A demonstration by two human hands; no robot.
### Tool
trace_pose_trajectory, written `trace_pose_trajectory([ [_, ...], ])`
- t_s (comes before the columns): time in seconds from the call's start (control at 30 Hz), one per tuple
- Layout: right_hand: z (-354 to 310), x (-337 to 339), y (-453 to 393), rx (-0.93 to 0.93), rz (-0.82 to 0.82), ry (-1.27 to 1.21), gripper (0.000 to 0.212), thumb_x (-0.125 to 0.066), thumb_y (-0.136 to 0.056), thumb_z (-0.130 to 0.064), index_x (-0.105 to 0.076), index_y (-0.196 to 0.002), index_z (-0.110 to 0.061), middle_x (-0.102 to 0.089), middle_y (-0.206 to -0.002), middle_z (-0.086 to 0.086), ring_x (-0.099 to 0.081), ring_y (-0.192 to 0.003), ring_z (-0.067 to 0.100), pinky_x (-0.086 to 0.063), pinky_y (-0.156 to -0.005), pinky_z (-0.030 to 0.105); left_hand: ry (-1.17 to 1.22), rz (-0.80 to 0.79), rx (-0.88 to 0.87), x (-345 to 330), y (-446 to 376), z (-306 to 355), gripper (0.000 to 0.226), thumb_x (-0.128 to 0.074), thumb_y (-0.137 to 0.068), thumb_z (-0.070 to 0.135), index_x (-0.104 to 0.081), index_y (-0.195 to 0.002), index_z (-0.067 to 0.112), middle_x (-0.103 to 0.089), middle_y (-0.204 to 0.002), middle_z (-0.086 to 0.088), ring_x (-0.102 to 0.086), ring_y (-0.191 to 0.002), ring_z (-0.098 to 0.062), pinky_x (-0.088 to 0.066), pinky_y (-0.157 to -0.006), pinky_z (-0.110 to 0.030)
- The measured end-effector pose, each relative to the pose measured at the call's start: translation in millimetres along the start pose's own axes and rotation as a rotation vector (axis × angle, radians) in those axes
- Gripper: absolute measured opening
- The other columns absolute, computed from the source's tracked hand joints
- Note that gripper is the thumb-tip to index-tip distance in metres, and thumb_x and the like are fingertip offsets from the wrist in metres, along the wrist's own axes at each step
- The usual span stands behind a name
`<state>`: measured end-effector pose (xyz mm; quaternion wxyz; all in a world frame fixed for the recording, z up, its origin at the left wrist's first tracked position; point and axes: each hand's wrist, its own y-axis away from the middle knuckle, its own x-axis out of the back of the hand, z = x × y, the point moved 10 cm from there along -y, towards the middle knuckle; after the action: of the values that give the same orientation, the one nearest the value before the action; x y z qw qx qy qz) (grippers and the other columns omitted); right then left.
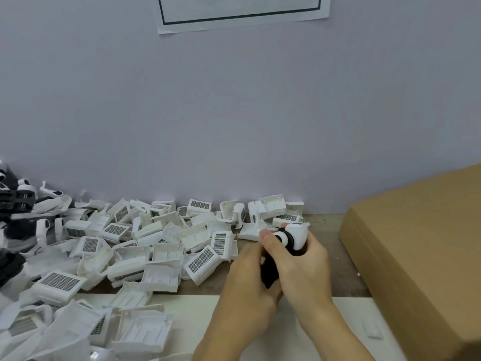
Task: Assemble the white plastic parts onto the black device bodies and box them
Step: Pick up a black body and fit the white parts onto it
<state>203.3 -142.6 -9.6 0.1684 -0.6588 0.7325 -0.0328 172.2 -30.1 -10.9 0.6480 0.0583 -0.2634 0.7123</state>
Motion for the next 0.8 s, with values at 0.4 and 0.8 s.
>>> trace_pose_trajectory([
  [0.4, 20, -11, 4, -0.141, -0.08, 0.01, 0.027, -0.049, -0.103, -0.031, -0.061, -0.127, -0.035, -0.069, -0.111, -0.017, -0.062, -0.109, 0.001, -0.048, -0.098, 0.032, 1.065, 0.467, 0.42, 41, 10, -43, 0.036, -0.057, -0.092, 0.047, -0.076, -0.08, 0.018, -0.068, -0.07, -0.001, -0.065, -0.058, -0.014, -0.053, -0.058, -0.032],
  [0.8, 38, -58, 32, -0.403, -0.552, 0.0, 0.044, -0.053, -0.081, -0.065, -0.076, -0.1, -0.032, -0.075, -0.087, 0.009, -0.07, -0.08, 0.019, -0.047, -0.07, 0.032, 1.222, 0.486, 0.5, 40, 10, -60, 0.044, -0.049, -0.099, 0.037, -0.074, -0.093, 0.001, -0.07, -0.087, -0.013, -0.066, -0.072, -0.026, -0.05, -0.068, -0.035],
])
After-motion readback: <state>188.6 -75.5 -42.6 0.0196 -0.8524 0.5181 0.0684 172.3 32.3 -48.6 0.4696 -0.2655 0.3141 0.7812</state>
